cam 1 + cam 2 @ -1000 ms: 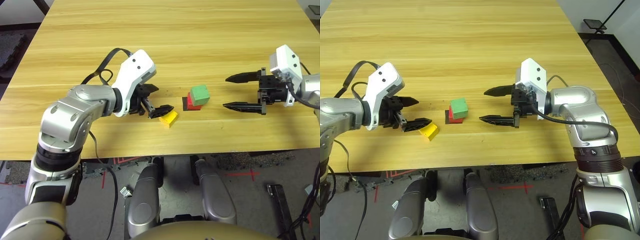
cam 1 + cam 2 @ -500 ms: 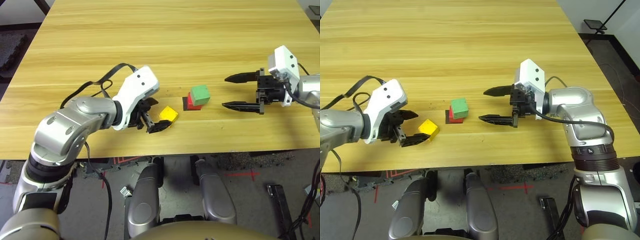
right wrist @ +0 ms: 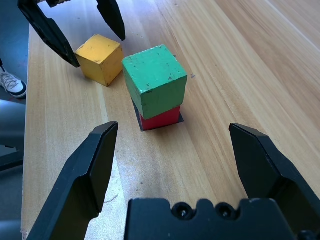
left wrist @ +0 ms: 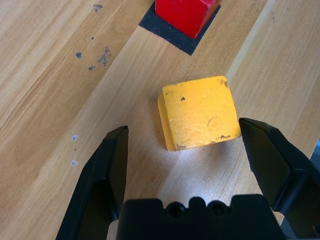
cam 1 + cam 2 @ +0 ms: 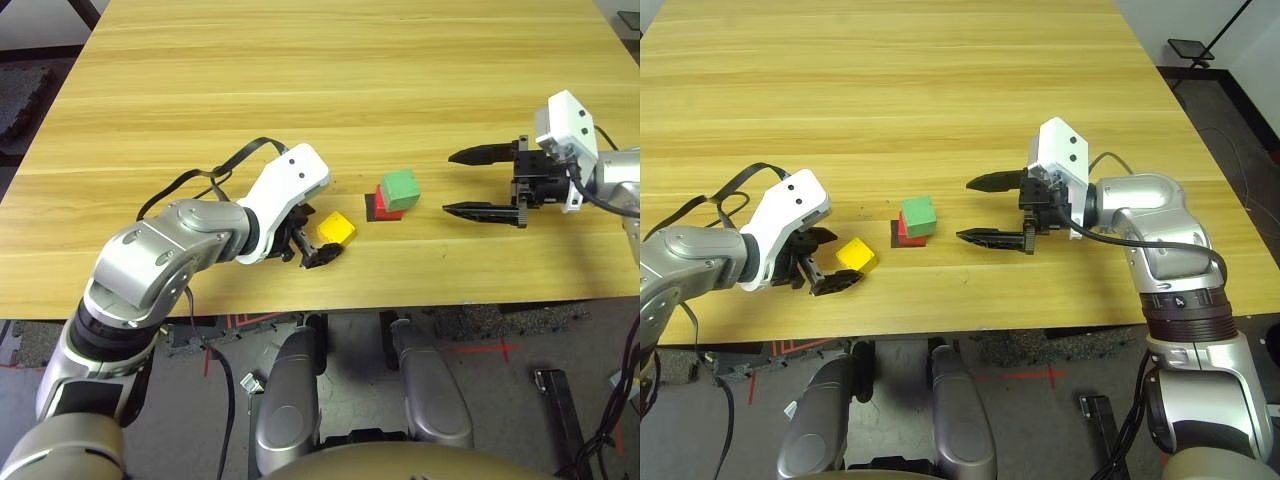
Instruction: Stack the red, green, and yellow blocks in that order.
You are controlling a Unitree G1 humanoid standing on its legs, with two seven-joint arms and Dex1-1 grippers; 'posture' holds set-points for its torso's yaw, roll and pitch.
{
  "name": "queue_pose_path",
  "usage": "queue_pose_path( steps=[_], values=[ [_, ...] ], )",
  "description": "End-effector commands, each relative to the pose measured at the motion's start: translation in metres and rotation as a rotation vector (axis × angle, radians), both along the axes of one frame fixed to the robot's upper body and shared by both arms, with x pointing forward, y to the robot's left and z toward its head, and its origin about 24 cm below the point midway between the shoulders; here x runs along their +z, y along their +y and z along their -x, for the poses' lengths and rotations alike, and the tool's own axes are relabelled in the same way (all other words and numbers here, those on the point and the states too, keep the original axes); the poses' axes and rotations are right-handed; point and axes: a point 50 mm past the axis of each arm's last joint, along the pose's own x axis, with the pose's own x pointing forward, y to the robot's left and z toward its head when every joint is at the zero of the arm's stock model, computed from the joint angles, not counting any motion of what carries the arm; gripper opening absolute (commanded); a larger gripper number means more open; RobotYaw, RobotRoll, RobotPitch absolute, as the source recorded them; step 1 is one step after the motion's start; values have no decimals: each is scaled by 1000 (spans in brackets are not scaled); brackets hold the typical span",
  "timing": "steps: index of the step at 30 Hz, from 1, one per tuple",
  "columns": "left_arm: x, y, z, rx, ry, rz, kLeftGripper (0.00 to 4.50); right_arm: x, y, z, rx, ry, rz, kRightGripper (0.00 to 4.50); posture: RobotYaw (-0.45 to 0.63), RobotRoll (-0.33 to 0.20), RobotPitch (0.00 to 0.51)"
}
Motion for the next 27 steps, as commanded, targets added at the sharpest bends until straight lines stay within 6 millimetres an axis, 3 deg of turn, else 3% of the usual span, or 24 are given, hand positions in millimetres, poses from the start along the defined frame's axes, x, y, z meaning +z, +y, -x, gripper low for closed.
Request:
queue_pose_path(
  steps=[1, 8, 11, 16, 17, 22, 27],
  values=[
    [-5, -4, -2, 6, 9, -2, 4490, 1, 0, 2, 2, -13, 14, 4500, 243, 134, 304],
    [-9, -4, -4, 22, 20, 0, 4490, 2, -2, 2, -6, -18, 15, 4500, 241, 132, 305],
    [-10, -4, -4, 24, 26, 5, 3860, 3, -1, 2, -3, -20, 13, 4500, 242, 131, 307],
    [-15, -1, -5, 33, 32, -10, 2170, 4, 0, 0, -1, -25, 12, 4500, 247, 129, 306],
    [-16, 0, -5, 31, 32, -12, 2028, 5, 0, -1, -2, -27, 12, 4500, 247, 128, 305],
    [-13, 4, -9, 13, -8, -28, 2028, 5, -1, -2, -1, -28, 15, 4500, 251, 126, 302],
    [10, 18, -33, 11, -106, -27, 2028, 5, -2, -2, 6, -25, 23, 4500, 260, 126, 298]
  ],
)
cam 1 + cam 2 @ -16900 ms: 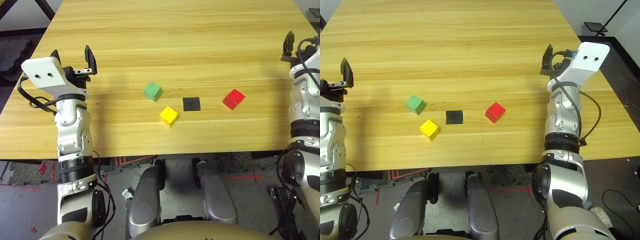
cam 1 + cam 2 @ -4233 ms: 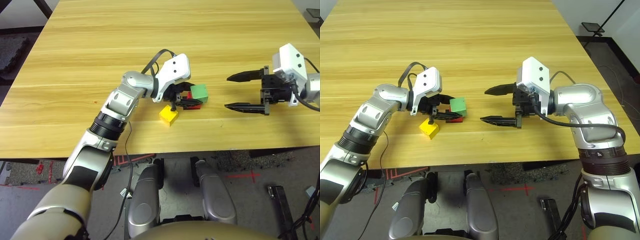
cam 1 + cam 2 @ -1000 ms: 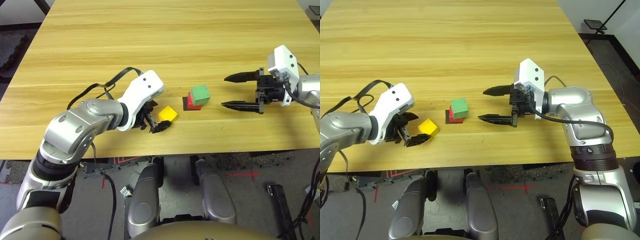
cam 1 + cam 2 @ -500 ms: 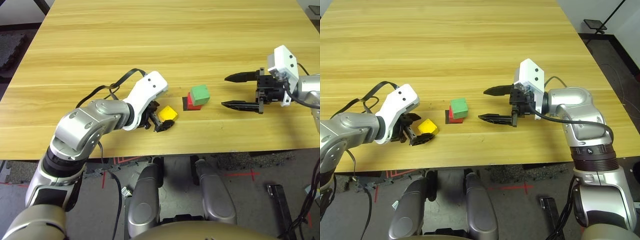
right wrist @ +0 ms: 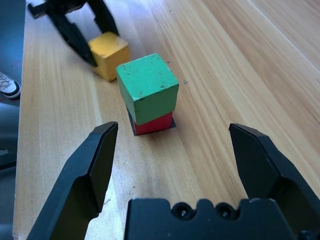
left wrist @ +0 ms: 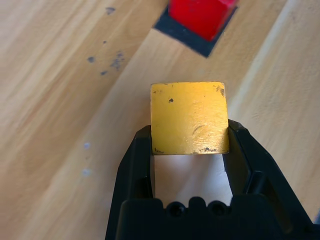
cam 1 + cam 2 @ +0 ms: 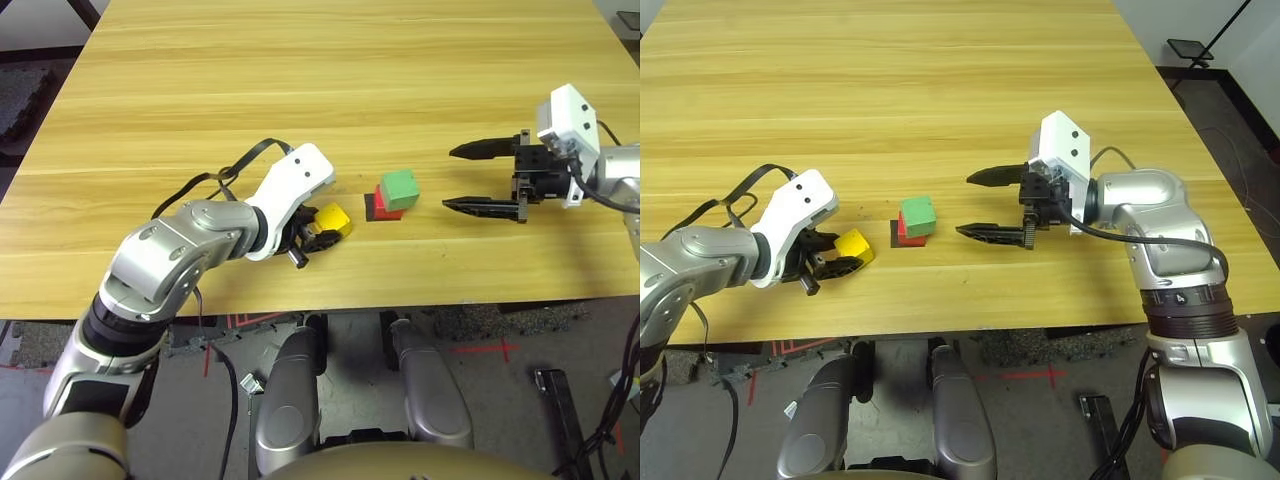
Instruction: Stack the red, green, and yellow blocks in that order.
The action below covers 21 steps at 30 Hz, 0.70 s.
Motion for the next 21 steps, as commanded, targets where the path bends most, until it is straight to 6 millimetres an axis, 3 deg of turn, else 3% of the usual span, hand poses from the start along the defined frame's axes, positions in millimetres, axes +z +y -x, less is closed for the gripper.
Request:
queue_pose_path(
  steps=[1, 7, 14, 21],
  values=[
    [16, 8, -16, -20, -69, -4, 2028, -2, -2, 1, 9, 6, 27, 4500, 260, 126, 298],
    [58, 8, -35, -72, -153, 38, 2028, -2, -3, 2, 14, 15, 42, 4500, 269, 126, 297],
    [102, -5, -29, -200, -166, 100, 2028, -2, -9, 6, 15, 27, 67, 4500, 273, 125, 274],
    [117, -26, -27, -262, -172, 80, 2028, -2, -10, 3, 6, 16, 69, 4500, 302, 142, 241]
  ],
)
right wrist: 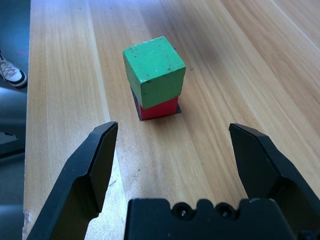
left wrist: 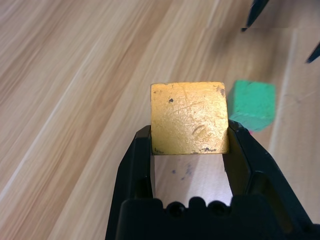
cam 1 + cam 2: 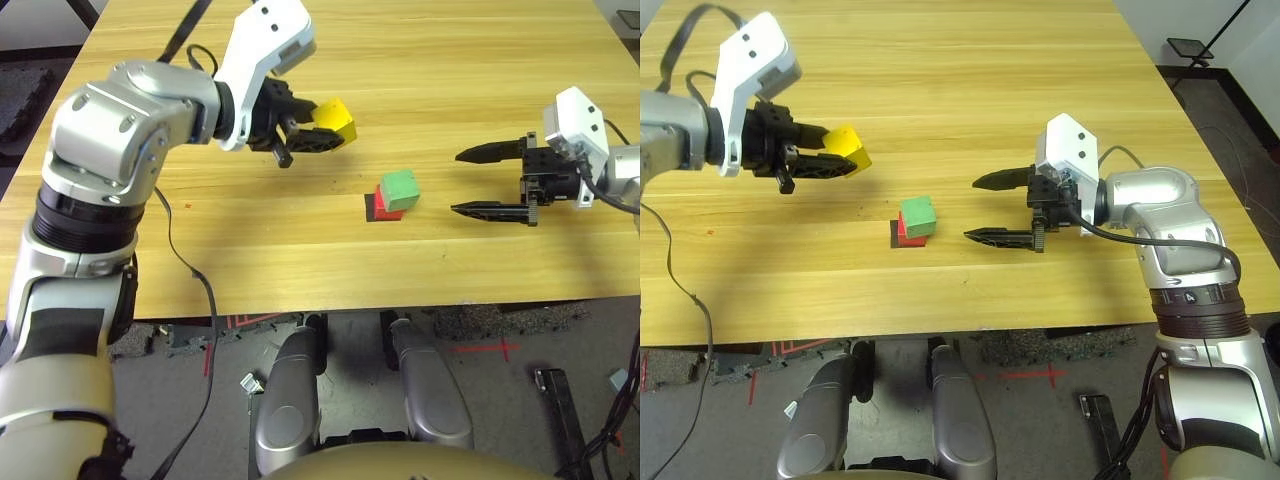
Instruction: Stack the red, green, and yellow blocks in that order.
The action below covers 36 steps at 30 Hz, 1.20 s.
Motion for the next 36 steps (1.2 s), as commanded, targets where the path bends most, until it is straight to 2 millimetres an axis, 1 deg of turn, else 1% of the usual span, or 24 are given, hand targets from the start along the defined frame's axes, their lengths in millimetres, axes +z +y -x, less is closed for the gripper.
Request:
queue_pose_path(
  steps=[1, 5, 8, 11, 15, 20, 25, 27, 31, 36],
  values=[
    [0, -10, -1, -18, -3, -43, 2028, -1, -2, 1, 1, 0, 20, 4500, 302, 142, 241],
    [-5, -18, 0, -31, 13, -70, 2028, 0, -2, 0, 2, -8, 22, 4500, 296, 145, 231],
    [-13, -26, 1, -43, 17, -91, 2028, 0, -3, 1, -1, -9, 21, 4500, 294, 145, 232],
    [-18, -38, 1, -66, 16, -109, 2028, -2, -4, 0, -5, -7, 21, 4500, 298, 157, 230],
    [-18, -54, 4, -111, 8, -109, 2028, -1, -4, -1, -9, -11, 18, 4500, 293, 159, 228],
    [-21, -59, 14, -155, 28, -127, 2028, -4, -2, 0, -11, -11, 12, 4500, 292, 164, 226],
    [-23, -61, 18, -178, 39, -144, 2028, -3, -1, -1, -13, -12, 7, 4500, 289, 168, 227],
    [-26, -65, 19, -192, 48, -146, 2028, -3, -1, -1, -13, -13, 6, 4500, 288, 169, 228],
    [-30, -71, 19, -208, 54, -150, 2028, -3, 0, -1, -12, -15, 3, 4500, 283, 170, 232],
    [-32, -73, 15, -205, 48, -160, 2028, -5, 2, 0, -11, -15, -2, 4500, 277, 174, 235]
  ],
)
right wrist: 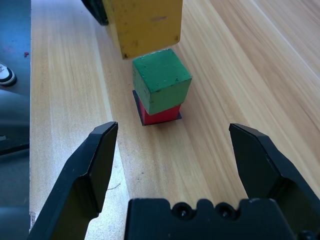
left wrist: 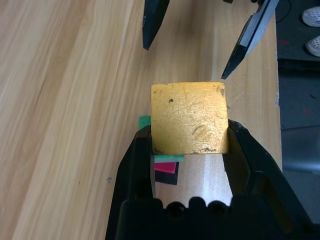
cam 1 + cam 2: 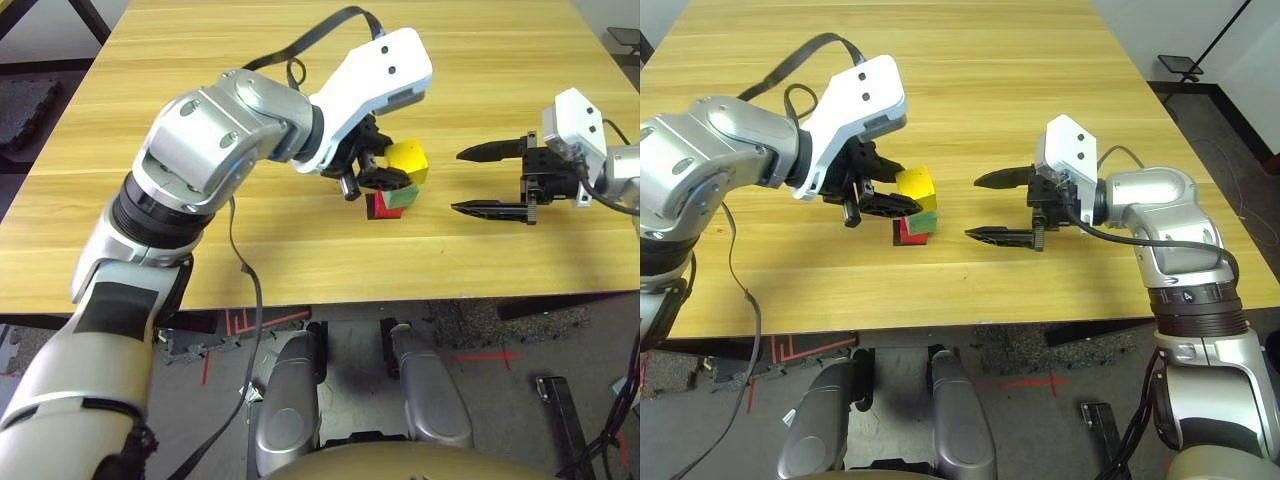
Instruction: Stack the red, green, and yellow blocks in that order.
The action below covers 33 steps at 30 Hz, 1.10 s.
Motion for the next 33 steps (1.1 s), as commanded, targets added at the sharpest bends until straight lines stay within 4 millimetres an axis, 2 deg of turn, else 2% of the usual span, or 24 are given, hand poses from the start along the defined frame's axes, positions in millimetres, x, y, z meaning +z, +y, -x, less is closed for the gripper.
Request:
queue_pose_path(
  steps=[1, 12, 24, 33],
  values=[
    [-2, -4, -1, -11, -13, -22, 2028, -4, 2, 2, 7, 7, 2, 4500, 275, 176, 236],
    [-16, 0, -20, 33, -21, -63, 2028, -4, 3, 4, 6, 5, -8, 4500, 262, 177, 240],
    [-13, -7, -15, -18, -24, -61, 2028, -6, 4, 3, 1, 2, -17, 4500, 256, 181, 242],
    [-19, -6, -17, -21, -13, -77, 2028, -6, 5, 3, 1, 0, -20, 4500, 250, 179, 250]
  ],
)
